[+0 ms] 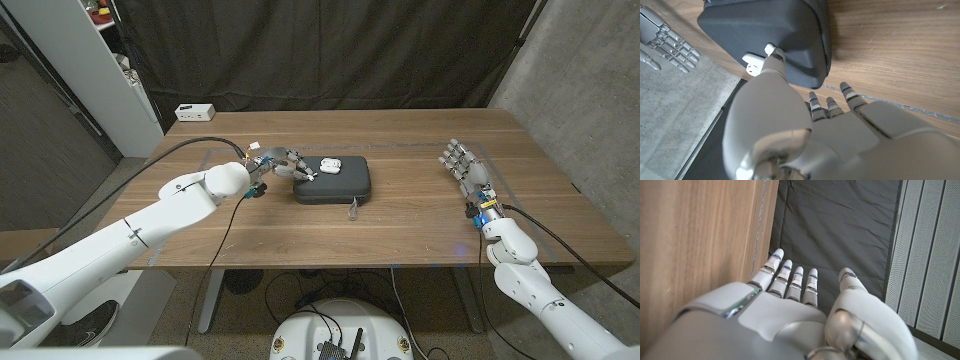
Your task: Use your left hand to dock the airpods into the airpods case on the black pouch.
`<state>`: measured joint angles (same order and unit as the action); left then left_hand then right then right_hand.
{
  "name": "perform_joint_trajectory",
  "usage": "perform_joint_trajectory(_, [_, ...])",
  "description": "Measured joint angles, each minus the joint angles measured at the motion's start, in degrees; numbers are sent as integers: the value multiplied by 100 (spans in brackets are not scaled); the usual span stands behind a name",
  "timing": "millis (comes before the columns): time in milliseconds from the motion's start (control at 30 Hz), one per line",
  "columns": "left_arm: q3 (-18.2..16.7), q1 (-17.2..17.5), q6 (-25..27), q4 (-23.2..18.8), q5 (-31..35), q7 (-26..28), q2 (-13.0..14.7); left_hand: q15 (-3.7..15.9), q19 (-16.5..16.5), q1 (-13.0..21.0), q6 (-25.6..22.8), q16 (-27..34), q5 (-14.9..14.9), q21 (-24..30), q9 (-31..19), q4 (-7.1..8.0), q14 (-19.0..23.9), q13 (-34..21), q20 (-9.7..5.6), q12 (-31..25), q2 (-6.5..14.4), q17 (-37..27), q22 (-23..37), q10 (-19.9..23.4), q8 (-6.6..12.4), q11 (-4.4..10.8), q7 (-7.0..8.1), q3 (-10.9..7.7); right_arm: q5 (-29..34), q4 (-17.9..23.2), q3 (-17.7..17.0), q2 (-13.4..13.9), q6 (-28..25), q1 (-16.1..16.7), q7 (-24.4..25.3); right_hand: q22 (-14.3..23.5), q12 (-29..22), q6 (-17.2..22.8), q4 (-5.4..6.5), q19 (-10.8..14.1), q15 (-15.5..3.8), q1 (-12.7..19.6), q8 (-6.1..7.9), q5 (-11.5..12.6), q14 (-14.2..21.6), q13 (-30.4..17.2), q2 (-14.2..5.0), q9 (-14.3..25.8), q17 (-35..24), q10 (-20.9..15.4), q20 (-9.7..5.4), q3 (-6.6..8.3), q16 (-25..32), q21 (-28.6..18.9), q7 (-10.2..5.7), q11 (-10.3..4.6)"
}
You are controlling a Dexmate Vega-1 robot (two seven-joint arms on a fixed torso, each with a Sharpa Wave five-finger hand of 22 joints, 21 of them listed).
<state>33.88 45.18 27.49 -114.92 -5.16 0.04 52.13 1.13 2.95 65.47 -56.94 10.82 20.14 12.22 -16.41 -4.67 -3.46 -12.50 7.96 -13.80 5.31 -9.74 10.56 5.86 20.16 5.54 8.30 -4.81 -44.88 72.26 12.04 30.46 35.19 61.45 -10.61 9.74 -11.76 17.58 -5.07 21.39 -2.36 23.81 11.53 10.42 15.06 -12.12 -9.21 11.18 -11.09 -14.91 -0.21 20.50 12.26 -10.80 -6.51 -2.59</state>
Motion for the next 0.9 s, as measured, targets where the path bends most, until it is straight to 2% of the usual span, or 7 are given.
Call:
perform_joint_trajectory(667, [-485, 307, 157, -207, -606, 595, -322, 41, 139, 59, 10, 0, -1, 54, -159, 15, 144, -1, -18, -63, 59, 0, 9, 135, 26, -54, -86, 77, -225, -584, -2, -219, 78, -361, -469, -1, 0, 0, -23, 0, 0, 0, 0, 0, 0, 1, 0, 16, 1, 1, 0, 23, 0, 0, 0, 0])
perform_joint_trajectory(700, [-489, 308, 162, -211, -638, 609, -329, 39, 139, 43, 196, 0, -2, 54, -192, 59, 145, -1, -18, -63, 71, 0, 22, 159, -11, -85, -103, 142, -241, -611, -2, -228, 85, -376, -497, -1, 0, 0, -23, 0, 0, 0, 0, 0, 0, 1, 0, 16, 1, 1, 0, 23, 0, 0, 0, 0])
perform_joint_trajectory(800, [-505, 304, 193, -246, -704, 624, -343, 21, 139, -197, 986, -12, -24, 54, -233, 187, 164, -1, -18, -21, -32, 0, 26, 44, -377, -282, -112, 418, -265, -639, -12, -234, 92, -390, -552, -1, 0, 26, -24, 0, 0, 0, 0, 0, 0, 1, 0, 16, 1, 1, 0, 21, 0, 0, -26, 0])
perform_joint_trajectory(867, [-505, 298, 283, -260, -714, 620, -336, 21, 139, -291, 1347, -28, -16, 47, -206, 227, 164, -1, -18, 5, -126, -18, 26, -34, -578, -344, -5, 544, -265, -638, -20, -225, 92, -390, -552, -1, 0, 26, -40, 0, 0, 0, 0, 0, 0, 1, 0, 15, 1, 1, 0, 6, 0, 0, -26, 0])
perform_joint_trajectory(900, [-499, 208, 369, -393, -700, 591, -222, 19, 139, -321, 1490, -28, 17, 37, -180, 240, 162, -1, -18, 5, -156, -26, 26, -77, -656, -363, 50, 604, -280, -627, -29, -211, 92, -385, -575, -1, 0, 26, -40, 0, 0, 0, 0, 0, 0, 1, 0, 15, 1, 1, 0, 6, 0, 0, -26, 0])
